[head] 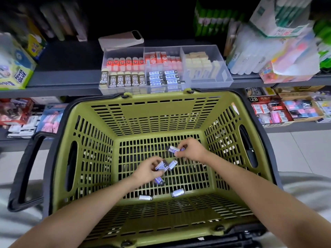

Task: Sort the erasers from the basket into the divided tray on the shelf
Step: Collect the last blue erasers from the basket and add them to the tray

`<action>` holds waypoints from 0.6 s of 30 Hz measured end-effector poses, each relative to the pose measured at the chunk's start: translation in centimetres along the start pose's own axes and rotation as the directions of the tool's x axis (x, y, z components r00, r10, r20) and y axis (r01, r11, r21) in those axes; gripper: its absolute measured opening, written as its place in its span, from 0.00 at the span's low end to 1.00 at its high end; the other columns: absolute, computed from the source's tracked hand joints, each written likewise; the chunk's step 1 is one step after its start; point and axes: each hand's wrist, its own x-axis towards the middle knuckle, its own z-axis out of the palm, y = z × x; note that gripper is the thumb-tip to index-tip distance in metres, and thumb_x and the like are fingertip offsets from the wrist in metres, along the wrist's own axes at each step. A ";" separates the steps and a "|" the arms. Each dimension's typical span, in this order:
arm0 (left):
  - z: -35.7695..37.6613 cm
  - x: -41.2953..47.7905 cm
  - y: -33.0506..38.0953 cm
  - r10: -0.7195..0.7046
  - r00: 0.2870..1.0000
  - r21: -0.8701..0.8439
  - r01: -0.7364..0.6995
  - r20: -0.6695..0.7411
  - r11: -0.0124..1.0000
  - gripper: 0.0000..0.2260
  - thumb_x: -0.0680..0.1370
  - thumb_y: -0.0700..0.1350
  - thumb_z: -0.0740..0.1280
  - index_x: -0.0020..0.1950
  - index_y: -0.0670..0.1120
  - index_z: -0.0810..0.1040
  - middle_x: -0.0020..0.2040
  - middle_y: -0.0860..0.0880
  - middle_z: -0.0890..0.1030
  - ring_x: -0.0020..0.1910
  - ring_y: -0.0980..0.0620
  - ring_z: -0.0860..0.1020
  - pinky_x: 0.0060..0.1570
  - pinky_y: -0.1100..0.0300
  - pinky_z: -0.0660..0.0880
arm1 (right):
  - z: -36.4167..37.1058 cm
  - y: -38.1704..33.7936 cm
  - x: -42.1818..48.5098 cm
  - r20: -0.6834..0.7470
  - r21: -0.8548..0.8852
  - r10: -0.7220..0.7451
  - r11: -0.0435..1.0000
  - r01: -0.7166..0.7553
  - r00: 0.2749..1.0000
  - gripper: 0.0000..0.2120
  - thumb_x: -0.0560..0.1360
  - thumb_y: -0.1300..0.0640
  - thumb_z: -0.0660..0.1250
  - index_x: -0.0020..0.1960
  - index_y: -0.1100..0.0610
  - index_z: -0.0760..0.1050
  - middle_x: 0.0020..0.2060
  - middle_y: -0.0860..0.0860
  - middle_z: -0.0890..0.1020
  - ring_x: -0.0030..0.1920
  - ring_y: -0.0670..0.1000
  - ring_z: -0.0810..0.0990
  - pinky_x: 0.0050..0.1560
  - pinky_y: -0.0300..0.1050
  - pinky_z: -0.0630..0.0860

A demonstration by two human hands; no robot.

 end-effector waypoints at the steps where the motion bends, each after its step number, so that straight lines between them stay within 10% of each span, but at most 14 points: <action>1: -0.5 0.1 0.7 -0.101 0.995 -0.247 0.098 -0.001 0.964 0.15 0.75 0.38 0.69 0.61 0.47 0.74 0.53 0.43 0.78 0.44 0.48 0.81 0.42 0.59 0.80 | -0.2 -0.9 -0.3 -0.013 0.120 0.004 0.993 -0.002 1.000 0.05 0.71 0.57 0.72 0.40 0.56 0.77 0.37 0.51 0.79 0.29 0.45 0.77 0.30 0.33 0.73; 6: -2.9 1.2 4.1 -0.194 0.972 -0.889 0.204 0.133 0.410 0.07 0.74 0.38 0.66 0.52 0.42 0.77 0.42 0.41 0.83 0.34 0.50 0.80 0.32 0.61 0.77 | -0.6 -5.9 -1.4 -0.135 0.536 -0.061 0.835 0.125 0.989 0.05 0.70 0.59 0.73 0.43 0.59 0.79 0.32 0.50 0.81 0.26 0.45 0.77 0.32 0.39 0.76; 10: -2.6 1.7 5.6 -0.136 0.974 -0.910 0.220 0.183 0.351 0.11 0.73 0.44 0.66 0.53 0.41 0.75 0.41 0.42 0.82 0.34 0.51 0.79 0.36 0.59 0.77 | -0.9 -7.7 -2.0 -0.247 0.511 -0.121 0.827 0.235 0.961 0.05 0.70 0.61 0.74 0.39 0.56 0.78 0.35 0.48 0.80 0.26 0.46 0.77 0.29 0.35 0.74; 15: -3.0 1.9 6.6 -0.131 0.942 -0.941 0.323 0.310 0.103 0.20 0.77 0.58 0.61 0.51 0.41 0.76 0.44 0.39 0.83 0.41 0.42 0.83 0.43 0.47 0.79 | -0.7 -7.5 -2.9 -0.232 -0.027 -0.315 0.948 0.317 0.920 0.08 0.67 0.60 0.75 0.45 0.56 0.81 0.47 0.50 0.70 0.42 0.43 0.73 0.48 0.39 0.70; 18: -3.5 1.6 7.0 -0.169 0.919 -0.896 0.388 0.357 0.215 0.23 0.74 0.59 0.65 0.47 0.39 0.83 0.44 0.38 0.83 0.40 0.41 0.84 0.38 0.47 0.80 | -0.6 -7.6 -3.5 -0.062 -0.126 -0.389 0.917 0.379 0.919 0.22 0.67 0.62 0.74 0.60 0.54 0.76 0.51 0.51 0.69 0.46 0.47 0.73 0.53 0.41 0.72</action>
